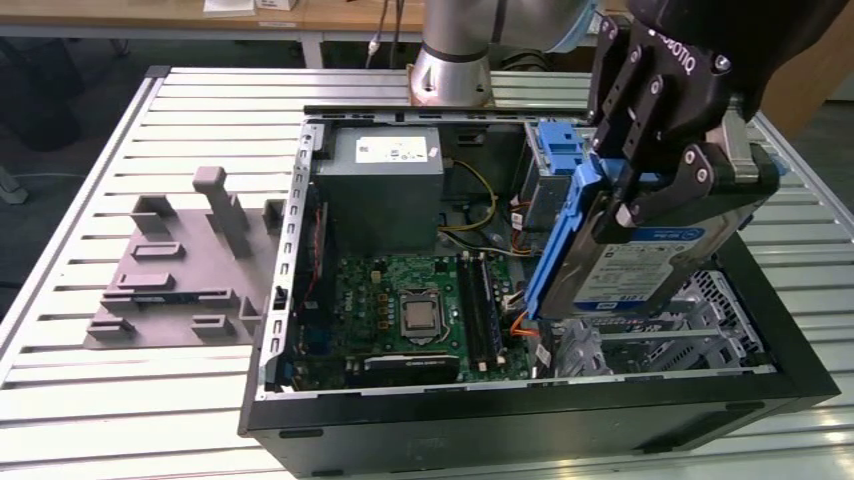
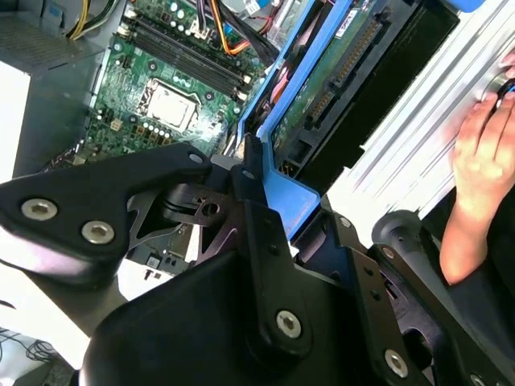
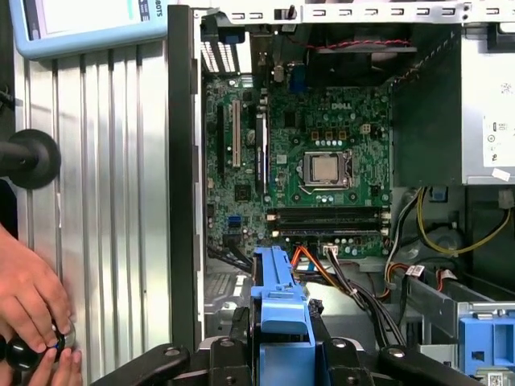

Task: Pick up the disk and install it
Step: 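Insert the disk into the insertion slot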

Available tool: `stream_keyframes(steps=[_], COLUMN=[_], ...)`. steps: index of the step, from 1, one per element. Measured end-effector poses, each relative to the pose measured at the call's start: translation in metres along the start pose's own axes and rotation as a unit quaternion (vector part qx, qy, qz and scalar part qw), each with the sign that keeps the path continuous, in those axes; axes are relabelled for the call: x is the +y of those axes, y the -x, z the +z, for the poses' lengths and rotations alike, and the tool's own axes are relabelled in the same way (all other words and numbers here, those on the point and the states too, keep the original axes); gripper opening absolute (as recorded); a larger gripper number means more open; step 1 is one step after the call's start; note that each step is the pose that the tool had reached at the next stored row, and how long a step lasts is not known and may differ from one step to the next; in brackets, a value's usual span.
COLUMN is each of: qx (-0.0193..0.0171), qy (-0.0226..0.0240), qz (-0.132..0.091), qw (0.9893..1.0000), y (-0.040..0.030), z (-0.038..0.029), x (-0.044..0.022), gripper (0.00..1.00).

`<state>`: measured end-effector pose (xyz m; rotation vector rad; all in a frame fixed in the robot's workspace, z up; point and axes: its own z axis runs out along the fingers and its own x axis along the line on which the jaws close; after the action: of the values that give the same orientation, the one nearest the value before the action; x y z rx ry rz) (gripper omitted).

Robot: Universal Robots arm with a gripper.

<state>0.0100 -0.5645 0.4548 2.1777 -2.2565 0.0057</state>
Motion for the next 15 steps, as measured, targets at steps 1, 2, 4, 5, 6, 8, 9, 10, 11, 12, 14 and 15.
stream_keyframes(steps=[1, 2, 4, 5, 6, 8, 9, 10, 11, 12, 14, 15], qx=[0.0001, 0.0001, 0.0000, 0.0000, 0.0000, 0.0000, 0.0000, 0.0000, 0.0000, 0.0000, -0.0001, -0.0001], qy=[0.0000, 0.0000, 0.0000, 0.0000, 0.0000, 0.0000, 0.0000, 0.0000, 0.0000, 0.0000, 0.0000, 0.0000], qz=[0.000, 0.000, 0.000, 0.000, 0.000, 0.000, 0.000, 0.000, 0.000, 0.000, 0.000, 0.000], qw=[1.0000, 1.0000, 1.0000, 1.0000, 1.0000, 1.0000, 1.0000, 1.0000, 1.0000, 1.0000, 1.0000, 1.0000], y=[0.0001, 0.0001, 0.0002, 0.0003, 0.0004, 0.0005, 0.0006, 0.0006, 0.0007, 0.0008, 0.0009, 0.0010], z=[0.0001, 0.0003, 0.0005, 0.0007, 0.0008, 0.0010, 0.0010, 0.0012, 0.0013, 0.0014, 0.0018, 0.0019], x=[-0.0023, -0.0047, -0.0093, -0.0114, -0.0134, -0.0171, -0.0185, -0.0201, -0.0218, -0.0238, -0.0285, -0.0311], gripper=[0.36, 0.36, 0.36, 0.36, 0.36, 0.36, 0.36, 0.36, 0.36, 0.36, 0.36, 0.36])
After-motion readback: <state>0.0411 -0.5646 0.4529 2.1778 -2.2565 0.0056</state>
